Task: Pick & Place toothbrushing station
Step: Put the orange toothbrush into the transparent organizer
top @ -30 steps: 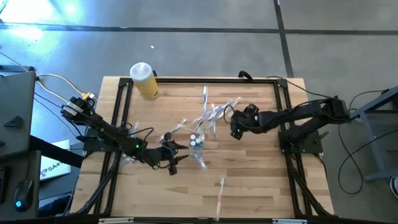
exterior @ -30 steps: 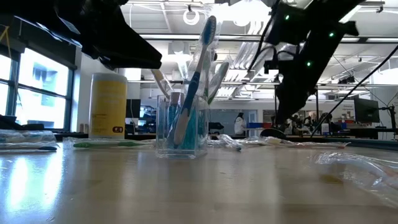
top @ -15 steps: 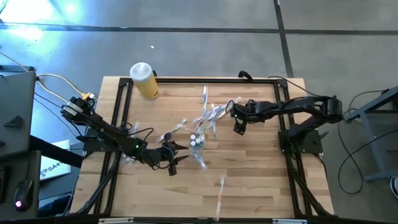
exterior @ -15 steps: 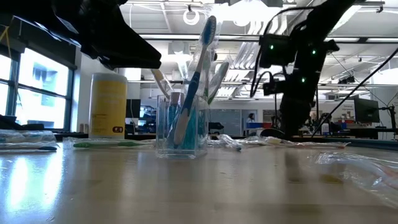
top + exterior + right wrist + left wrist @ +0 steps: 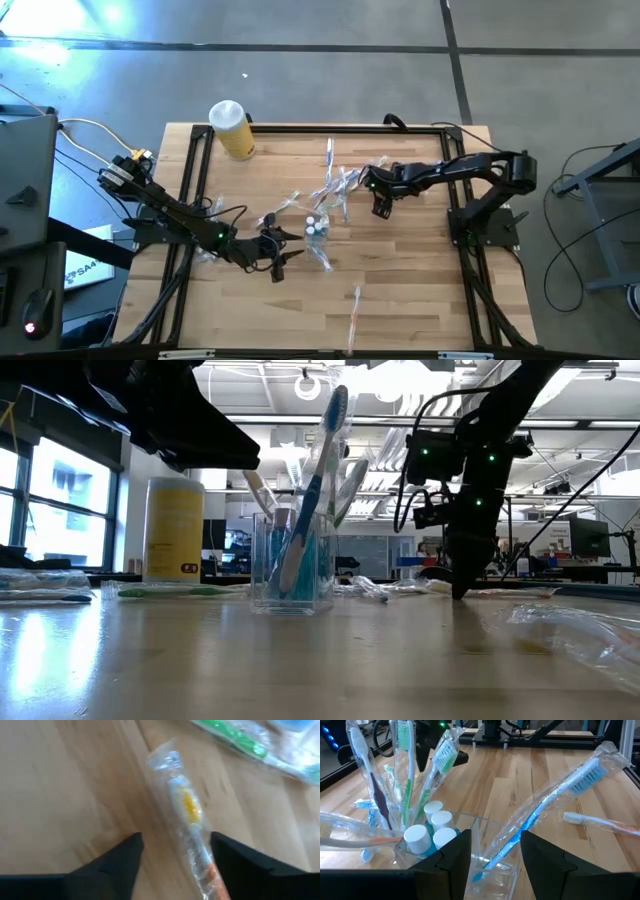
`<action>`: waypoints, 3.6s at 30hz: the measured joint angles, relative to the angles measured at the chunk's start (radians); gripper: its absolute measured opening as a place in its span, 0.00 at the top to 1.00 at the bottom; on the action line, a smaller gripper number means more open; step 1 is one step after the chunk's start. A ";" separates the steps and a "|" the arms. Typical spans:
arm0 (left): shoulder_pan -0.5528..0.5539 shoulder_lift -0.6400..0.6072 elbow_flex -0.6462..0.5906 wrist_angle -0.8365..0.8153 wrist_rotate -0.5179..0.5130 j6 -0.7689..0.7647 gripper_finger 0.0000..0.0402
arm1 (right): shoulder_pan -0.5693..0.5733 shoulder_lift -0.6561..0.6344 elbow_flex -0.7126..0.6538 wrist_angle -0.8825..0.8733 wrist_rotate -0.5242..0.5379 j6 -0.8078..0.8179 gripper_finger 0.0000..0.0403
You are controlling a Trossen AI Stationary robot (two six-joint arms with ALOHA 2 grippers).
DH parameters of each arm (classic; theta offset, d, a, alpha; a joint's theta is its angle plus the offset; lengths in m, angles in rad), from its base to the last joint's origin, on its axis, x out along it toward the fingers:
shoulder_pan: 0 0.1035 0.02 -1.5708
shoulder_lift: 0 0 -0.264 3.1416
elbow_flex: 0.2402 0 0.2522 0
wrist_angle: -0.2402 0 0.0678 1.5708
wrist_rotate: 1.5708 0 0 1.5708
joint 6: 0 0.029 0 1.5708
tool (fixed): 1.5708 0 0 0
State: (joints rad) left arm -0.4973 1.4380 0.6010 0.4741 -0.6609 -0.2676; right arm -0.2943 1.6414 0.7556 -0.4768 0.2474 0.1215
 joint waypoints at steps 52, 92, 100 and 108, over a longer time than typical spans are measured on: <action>0.001 0.276 0.281 0.411 0.095 0.679 0.59 | 0.764 -0.468 -0.001 0.765 -0.201 -0.264 0.99; 0.164 0.330 0.483 0.296 0.466 0.420 0.77 | 0.700 -0.390 -0.001 0.845 -0.147 -0.351 0.99; 0.164 0.330 0.483 0.259 0.467 0.423 0.95 | 0.717 -0.394 -0.001 0.816 -0.094 -0.371 0.98; 0.163 0.301 0.483 0.164 0.424 0.420 0.97 | 0.848 -0.451 -0.001 0.722 0.154 -0.372 0.71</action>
State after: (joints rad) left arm -0.3344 1.7388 1.0836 0.6382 -0.2364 0.1524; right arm 0.5537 1.1906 0.7544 0.2448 0.4013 -0.2504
